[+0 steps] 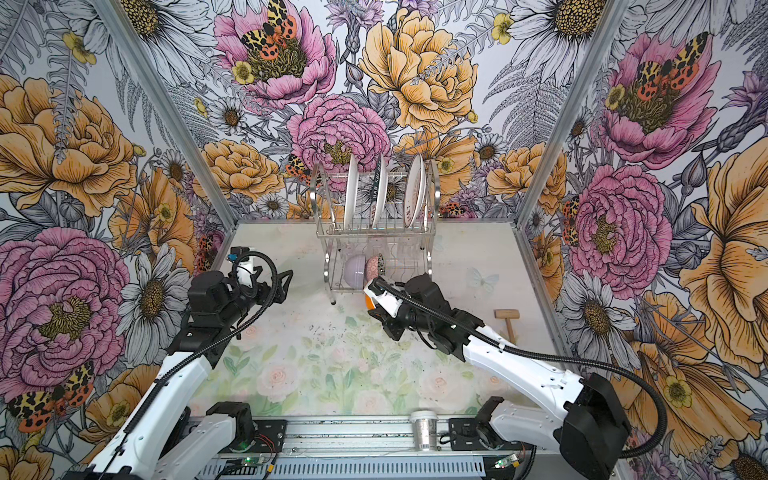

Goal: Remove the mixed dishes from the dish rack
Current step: 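Pull the orange bowl out of the rack with the right gripper, then lower the orange bowl onto the table nearer the robot and release it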

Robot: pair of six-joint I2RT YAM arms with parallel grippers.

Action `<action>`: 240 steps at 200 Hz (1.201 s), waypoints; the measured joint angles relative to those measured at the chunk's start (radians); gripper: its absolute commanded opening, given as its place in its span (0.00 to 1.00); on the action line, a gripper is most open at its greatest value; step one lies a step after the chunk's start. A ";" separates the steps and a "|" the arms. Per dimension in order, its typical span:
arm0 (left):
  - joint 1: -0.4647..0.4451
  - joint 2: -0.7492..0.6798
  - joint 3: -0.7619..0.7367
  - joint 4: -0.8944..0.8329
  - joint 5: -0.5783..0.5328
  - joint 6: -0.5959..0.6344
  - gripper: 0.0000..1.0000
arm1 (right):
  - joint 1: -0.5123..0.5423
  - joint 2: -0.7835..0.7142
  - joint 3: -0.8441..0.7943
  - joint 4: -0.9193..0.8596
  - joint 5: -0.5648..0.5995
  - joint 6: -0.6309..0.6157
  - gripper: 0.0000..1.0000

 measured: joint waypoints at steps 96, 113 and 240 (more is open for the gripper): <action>0.114 0.089 0.003 -0.022 0.000 -0.001 0.99 | 0.275 0.375 0.291 -0.229 0.136 -0.208 0.00; 0.130 0.092 0.003 -0.022 0.000 -0.002 0.99 | 0.301 0.427 0.323 -0.246 0.151 -0.233 0.00; 0.158 0.108 0.003 -0.022 -0.020 -0.005 0.99 | 0.412 0.711 0.477 -0.274 0.260 -0.311 0.00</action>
